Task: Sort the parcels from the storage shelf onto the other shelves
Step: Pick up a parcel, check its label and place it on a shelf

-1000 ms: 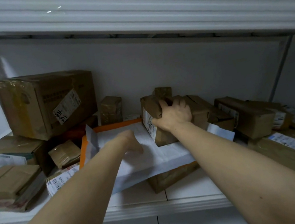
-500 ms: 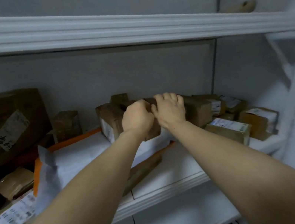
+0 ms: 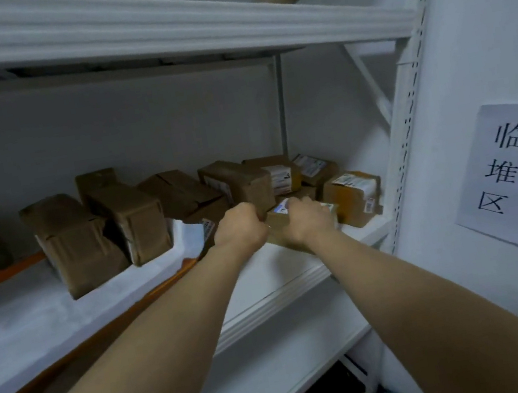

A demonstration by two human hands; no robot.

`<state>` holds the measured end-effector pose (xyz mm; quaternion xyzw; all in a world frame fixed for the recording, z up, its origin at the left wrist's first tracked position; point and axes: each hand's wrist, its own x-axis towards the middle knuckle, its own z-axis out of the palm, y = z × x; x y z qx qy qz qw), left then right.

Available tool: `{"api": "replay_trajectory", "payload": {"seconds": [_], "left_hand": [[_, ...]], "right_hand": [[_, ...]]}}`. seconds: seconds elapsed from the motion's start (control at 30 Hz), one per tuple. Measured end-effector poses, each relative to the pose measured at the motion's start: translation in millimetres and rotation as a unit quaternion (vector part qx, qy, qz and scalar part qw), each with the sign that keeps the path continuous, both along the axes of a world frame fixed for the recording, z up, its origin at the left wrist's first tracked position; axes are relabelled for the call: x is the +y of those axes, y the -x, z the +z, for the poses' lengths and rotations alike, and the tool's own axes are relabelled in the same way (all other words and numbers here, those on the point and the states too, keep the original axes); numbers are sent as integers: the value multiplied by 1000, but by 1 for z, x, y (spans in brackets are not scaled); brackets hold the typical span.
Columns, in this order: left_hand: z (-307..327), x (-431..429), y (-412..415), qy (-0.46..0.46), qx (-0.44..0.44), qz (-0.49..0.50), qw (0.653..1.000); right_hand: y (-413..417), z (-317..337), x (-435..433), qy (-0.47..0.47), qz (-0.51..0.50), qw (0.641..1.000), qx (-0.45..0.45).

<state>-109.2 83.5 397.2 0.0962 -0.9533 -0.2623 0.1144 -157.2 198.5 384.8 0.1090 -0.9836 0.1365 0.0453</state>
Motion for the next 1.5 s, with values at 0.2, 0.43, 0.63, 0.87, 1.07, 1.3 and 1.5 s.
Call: {"api": "replay_trajectory", "payload": {"seconds": [0.2, 0.43, 0.63, 0.87, 1.07, 1.3, 1.5], "left_hand": [[-17, 24, 46, 40, -61, 36, 997], [-19, 47, 93, 46, -63, 89, 993], [-29, 61, 113, 65, -69, 105, 990], [-34, 67, 119, 56, -98, 105, 988], [-41, 80, 104, 38, -120, 62, 990], [-41, 86, 74, -8, -106, 40, 993], [-36, 91, 50, -103, -80, -2, 991]], "right_hand": [[55, -16, 40, 16, -31, 997, -69], [111, -34, 68, -13, -4, 990, -141], [137, -43, 78, 36, 56, 978, -196], [136, -41, 101, 129, 71, 968, -205], [111, -33, 134, 281, -9, 935, -215], [55, -26, 163, 553, -127, 772, -285], [5, -29, 172, 698, -155, 625, -314]]}}
